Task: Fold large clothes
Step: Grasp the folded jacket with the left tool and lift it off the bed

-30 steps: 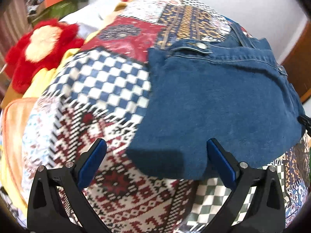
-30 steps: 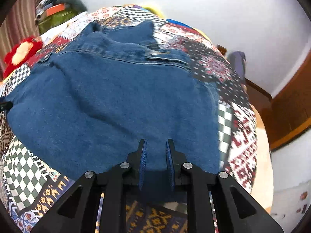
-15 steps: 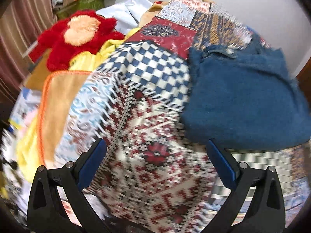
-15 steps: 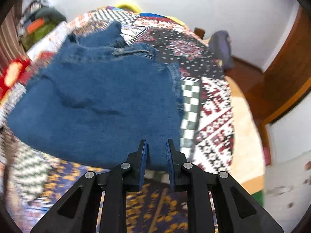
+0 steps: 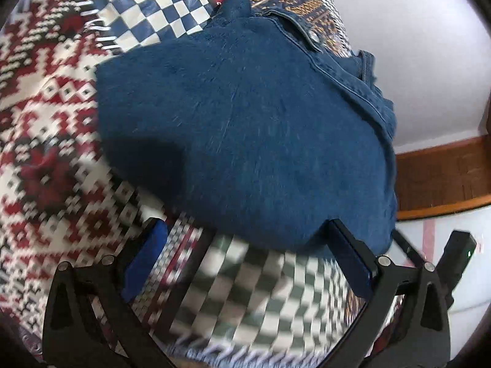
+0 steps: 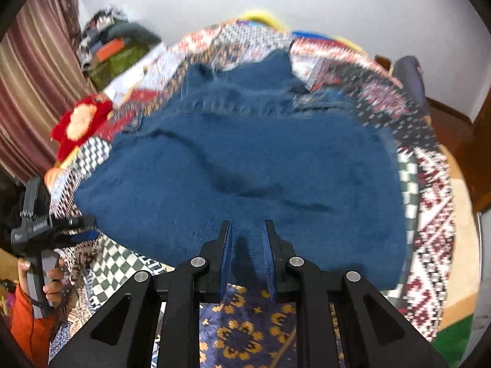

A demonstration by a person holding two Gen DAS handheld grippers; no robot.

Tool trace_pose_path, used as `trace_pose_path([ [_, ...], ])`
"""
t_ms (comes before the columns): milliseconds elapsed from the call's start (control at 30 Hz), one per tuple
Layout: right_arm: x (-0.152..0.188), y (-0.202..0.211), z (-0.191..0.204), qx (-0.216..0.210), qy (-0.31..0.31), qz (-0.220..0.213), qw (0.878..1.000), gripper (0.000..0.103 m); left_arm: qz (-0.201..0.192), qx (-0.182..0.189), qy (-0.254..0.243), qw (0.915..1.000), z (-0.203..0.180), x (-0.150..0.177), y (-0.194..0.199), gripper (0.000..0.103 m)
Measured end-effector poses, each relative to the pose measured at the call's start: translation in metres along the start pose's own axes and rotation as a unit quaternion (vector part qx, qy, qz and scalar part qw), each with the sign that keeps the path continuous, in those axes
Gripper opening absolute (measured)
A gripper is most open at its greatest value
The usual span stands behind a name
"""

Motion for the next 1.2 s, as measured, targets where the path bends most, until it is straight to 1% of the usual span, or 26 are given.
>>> trace_pose_path([
  [100,0.003,-0.023,0.004,-0.013,-0.005,0.024,1.0,0.015,-0.017,0.021,-0.016,0.9995,-0.015,-0.009,-0.009,0.103],
  [267,0.002,-0.035,0.003,-0.024,-0.017,0.02,0.999,0.015,-0.049,0.044,-0.003,0.9978,-0.023,-0.031,-0.017,0.102],
  [333,0.002,-0.035,0.001,-0.03,-0.025,0.021,0.999,0.015,-0.065,0.032,0.008,0.9973,-0.022,-0.04,-0.017,0.093],
  [400,0.002,-0.035,-0.001,-0.035,-0.031,0.022,0.999,0.015,-0.079,0.02,0.018,0.9965,-0.022,-0.046,-0.013,0.079],
  [433,0.003,-0.034,-0.002,-0.037,-0.032,0.022,0.999,0.015,-0.086,0.017,0.025,0.9959,-0.021,-0.049,-0.012,0.075],
  [500,0.002,-0.033,0.0,-0.039,-0.035,0.025,0.998,0.015,-0.1,0.01,0.036,0.9943,-0.017,-0.055,-0.004,0.054],
  [567,0.002,-0.031,0.002,-0.038,-0.035,0.03,0.998,0.015,-0.122,-0.001,0.036,0.9919,-0.017,-0.059,0.008,0.039],
  [600,0.002,-0.03,0.004,-0.036,-0.033,0.033,0.998,0.015,-0.13,-0.001,0.028,0.9911,-0.02,-0.061,0.015,0.037],
  [667,0.001,-0.025,0.007,-0.034,-0.025,0.039,0.998,0.015,-0.156,-0.012,0.007,0.9877,-0.028,-0.064,0.029,0.035],
  [767,-0.002,-0.016,0.014,-0.032,-0.016,0.039,0.999,0.015,-0.208,-0.029,-0.046,0.9767,-0.054,-0.061,0.055,0.032],
  [867,-0.01,-0.002,0.025,-0.031,-0.003,0.026,0.999,0.015,-0.256,-0.034,-0.088,0.962,-0.081,-0.055,0.087,0.031],
  [933,-0.019,0.004,0.036,-0.037,0.003,0.016,0.999,0.015,-0.287,-0.04,-0.119,0.9497,-0.096,-0.045,0.111,0.031],
  [1000,-0.028,0.007,0.051,-0.051,0.01,0.011,0.999,0.015,-0.313,-0.05,-0.148,0.9369,-0.111,-0.039,0.13,0.031],
  [1100,-0.044,0.004,0.084,-0.08,0.025,0.007,0.996,0.015,-0.338,-0.061,-0.173,0.9229,-0.121,-0.031,0.152,0.03],
  [1200,-0.053,-0.012,0.124,-0.111,0.056,0.019,0.992,0.015,-0.357,-0.08,-0.201,0.9087,-0.128,-0.023,0.166,0.03],
])
Point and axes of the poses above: each gripper's, at about its wrist camera, not at the fingertips, and y roughly against the way its jaws point, z to its left, x to its underside, the point moved 6 cm from there along -y, roughly the way its jaws point, and after that the axes turned 5 degrees about y, right-handed, at the moved point
